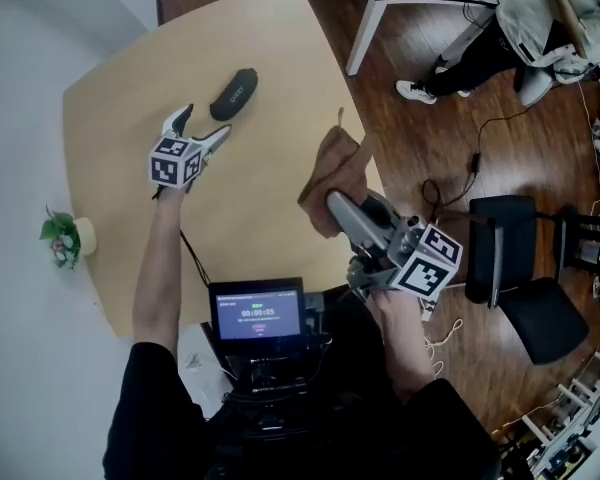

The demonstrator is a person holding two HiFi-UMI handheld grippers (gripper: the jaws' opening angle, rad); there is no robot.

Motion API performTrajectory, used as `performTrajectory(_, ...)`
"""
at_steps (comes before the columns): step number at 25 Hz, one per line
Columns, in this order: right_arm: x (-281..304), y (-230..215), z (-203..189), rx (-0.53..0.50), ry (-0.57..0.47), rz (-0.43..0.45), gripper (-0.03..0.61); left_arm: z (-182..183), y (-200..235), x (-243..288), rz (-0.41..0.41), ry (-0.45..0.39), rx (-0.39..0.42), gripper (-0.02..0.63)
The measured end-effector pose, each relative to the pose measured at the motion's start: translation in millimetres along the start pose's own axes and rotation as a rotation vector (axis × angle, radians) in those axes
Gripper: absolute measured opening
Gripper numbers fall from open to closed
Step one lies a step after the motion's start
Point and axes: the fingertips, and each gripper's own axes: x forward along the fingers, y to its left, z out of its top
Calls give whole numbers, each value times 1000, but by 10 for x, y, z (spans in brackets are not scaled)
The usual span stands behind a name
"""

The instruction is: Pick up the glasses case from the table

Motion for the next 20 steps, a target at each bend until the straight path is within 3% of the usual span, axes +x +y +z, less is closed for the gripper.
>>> performTrajectory(8, -213, -175, -237, 13, 2, -160, 63, -301, 276, 994, -55, 95, 58, 445)
performTrajectory(20, -350, -259, -256, 7, -17, -230, 63, -522, 318, 1462, -91, 192, 81, 445)
